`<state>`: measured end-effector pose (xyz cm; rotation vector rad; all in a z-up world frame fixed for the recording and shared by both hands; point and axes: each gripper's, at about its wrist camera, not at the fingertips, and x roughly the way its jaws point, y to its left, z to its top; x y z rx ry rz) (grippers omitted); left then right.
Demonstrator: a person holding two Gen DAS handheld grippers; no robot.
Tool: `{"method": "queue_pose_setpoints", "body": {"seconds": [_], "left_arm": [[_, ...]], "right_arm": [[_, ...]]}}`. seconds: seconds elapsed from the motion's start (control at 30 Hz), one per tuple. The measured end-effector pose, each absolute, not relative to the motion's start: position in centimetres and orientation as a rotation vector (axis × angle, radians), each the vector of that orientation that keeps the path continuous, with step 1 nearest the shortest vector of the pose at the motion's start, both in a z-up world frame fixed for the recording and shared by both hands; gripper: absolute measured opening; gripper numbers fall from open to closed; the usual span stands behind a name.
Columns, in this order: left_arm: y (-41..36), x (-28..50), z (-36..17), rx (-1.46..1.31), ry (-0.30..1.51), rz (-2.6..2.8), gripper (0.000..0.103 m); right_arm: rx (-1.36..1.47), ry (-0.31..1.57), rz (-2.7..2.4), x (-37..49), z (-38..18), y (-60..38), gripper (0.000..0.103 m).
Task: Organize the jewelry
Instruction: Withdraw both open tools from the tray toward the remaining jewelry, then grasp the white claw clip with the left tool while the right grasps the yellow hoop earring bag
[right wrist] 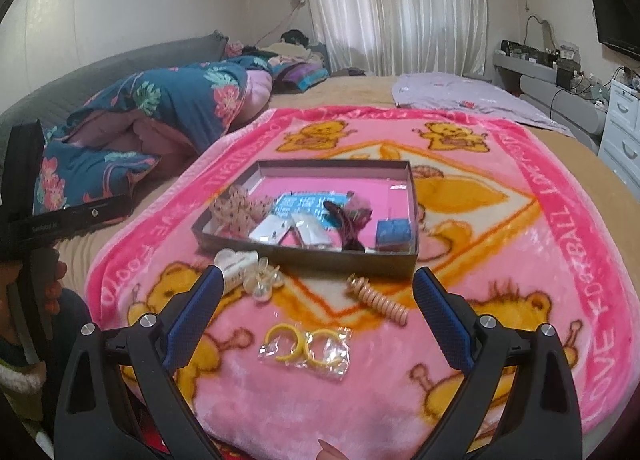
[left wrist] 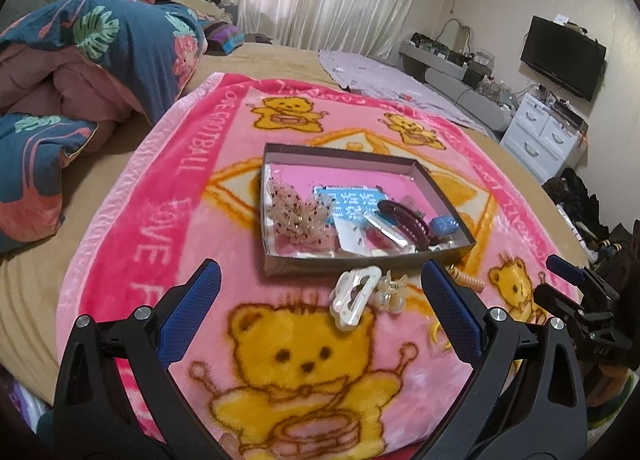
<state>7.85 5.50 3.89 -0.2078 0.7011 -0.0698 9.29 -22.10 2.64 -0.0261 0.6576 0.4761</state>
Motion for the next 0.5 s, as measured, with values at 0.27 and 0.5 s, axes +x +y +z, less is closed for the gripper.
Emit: {"method": "queue_pose_setpoints", "body": {"seconds": [0.27,0.5], "left_arm": [[4.6,8.6,1.3,-0.187,0.777,-0.082,0.094],[3.6,9.4,-1.0,-0.162,0.838,-0.095,0.094]], "right_arm": [[-0.023,0.746,0.472,9.5,-0.2,-21.6,0.095],[-0.080,0.788,0.458,9.5,-2.4,-20.4,0.095]]}}
